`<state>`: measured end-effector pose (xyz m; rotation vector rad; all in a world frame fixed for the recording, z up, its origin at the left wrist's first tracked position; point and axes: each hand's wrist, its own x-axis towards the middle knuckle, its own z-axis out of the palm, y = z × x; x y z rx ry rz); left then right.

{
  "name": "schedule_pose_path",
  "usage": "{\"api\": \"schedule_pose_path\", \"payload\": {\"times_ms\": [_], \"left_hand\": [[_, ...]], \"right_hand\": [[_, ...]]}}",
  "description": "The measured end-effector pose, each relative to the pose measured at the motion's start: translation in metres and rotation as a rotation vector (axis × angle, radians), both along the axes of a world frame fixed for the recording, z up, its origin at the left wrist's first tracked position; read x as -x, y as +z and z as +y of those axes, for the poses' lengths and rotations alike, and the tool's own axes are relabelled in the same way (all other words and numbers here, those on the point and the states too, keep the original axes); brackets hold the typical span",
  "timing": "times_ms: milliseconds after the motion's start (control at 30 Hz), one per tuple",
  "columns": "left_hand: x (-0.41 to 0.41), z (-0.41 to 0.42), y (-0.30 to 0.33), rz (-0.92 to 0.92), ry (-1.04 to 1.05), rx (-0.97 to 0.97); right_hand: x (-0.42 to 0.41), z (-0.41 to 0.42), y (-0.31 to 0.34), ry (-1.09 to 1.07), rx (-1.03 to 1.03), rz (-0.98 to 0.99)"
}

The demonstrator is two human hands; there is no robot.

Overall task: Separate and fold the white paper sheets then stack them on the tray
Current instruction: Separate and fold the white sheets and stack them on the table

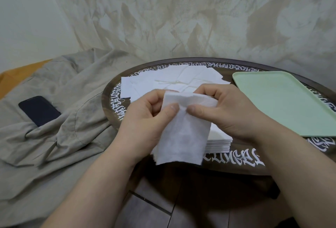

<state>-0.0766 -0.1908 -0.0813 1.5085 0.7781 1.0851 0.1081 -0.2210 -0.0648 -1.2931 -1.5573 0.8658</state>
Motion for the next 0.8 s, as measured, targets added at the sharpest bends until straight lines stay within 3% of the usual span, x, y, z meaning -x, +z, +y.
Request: {"api": "schedule_pose_path", "payload": {"times_ms": [67, 167, 267, 367, 467, 567, 600, 700, 800], "left_hand": [[-0.002, 0.001, 0.001, 0.010, 0.043, -0.024], [-0.008, 0.000, 0.004, -0.103, 0.131, 0.045], [-0.014, 0.002, 0.009, -0.306, 0.252, 0.192], [-0.011, 0.006, 0.010, -0.409, 0.310, 0.285], [-0.004, 0.011, 0.005, -0.247, 0.309, 0.316], [-0.006, 0.013, -0.005, -0.117, 0.258, 0.406], [-0.010, 0.014, -0.008, -0.124, 0.244, 0.439], [-0.023, 0.013, -0.013, -0.164, 0.232, 0.506], [-0.028, 0.014, -0.020, -0.058, 0.258, 0.491]], "right_hand": [[0.004, 0.000, 0.000, -0.018, -0.035, -0.013], [0.005, 0.001, -0.001, 0.015, 0.056, 0.147], [0.002, -0.003, -0.002, 0.103, 0.283, -0.016], [0.000, -0.006, -0.005, 0.053, 0.334, -0.099], [-0.009, -0.001, -0.004, -0.170, 0.252, 0.198], [-0.022, 0.002, -0.001, -0.272, 0.306, 0.540], [-0.025, 0.001, -0.002, -0.245, 0.362, 0.564], [-0.036, -0.005, -0.012, -0.153, 0.522, 0.306], [-0.043, -0.006, -0.023, -0.344, 0.421, 0.322]]}}
